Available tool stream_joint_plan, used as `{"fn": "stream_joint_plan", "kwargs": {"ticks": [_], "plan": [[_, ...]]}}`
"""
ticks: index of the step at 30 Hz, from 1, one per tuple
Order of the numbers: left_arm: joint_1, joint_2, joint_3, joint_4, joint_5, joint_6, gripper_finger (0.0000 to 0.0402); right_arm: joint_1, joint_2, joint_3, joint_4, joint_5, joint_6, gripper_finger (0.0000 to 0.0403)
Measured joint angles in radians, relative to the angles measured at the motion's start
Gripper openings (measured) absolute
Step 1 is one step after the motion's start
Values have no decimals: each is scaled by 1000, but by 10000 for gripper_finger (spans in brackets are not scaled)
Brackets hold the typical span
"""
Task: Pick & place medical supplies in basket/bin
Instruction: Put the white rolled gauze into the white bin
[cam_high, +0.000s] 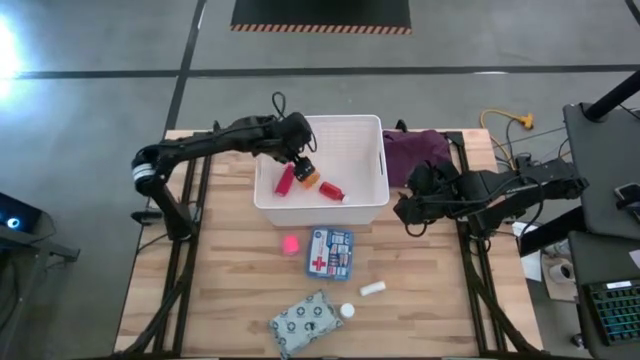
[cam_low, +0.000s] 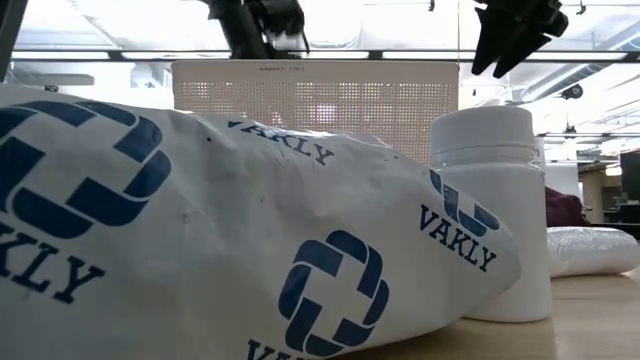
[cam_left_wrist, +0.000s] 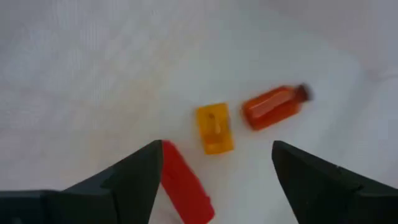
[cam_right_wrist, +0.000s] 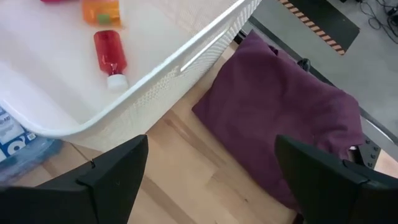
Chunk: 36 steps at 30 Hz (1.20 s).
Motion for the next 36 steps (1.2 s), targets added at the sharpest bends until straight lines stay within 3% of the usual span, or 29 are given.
{"fn": "stream_joint_plan", "kwargs": {"ticks": [4, 8, 12, 15, 19, 24, 27, 32, 36], "plan": [[-98, -118, 88, -6, 8, 57, 292, 1, 0, -8, 3, -63, -82, 340], [-240, -258, 114, -12, -27, 54, 292, 36, 0, -52, 39, -240, -245, 340], [-425, -407, 51, -53, -254, -100, 292, 134, 0, -137, 132, -388, -306, 340], [-556, -513, -37, -81, -406, -262, 292, 220, 17, -212, 298, -476, -315, 340], [-674, -629, -178, -77, -484, -472, 292, 312, 120, -282, 597, -586, -340, 340], [-728, -717, -336, -68, -489, -610, 292, 349, 327, -232, 653, -600, -220, 335], [-733, -742, -403, -60, -478, -640, 292, 361, 429, -153, 673, -590, -247, 327], [-733, -751, -449, -57, -444, -645, 292, 375, 577, -51, 670, -589, -317, 325], [-733, -750, -450, -56, -428, -643, 293, 373, 614, -20, 674, -540, -287, 325]]}}
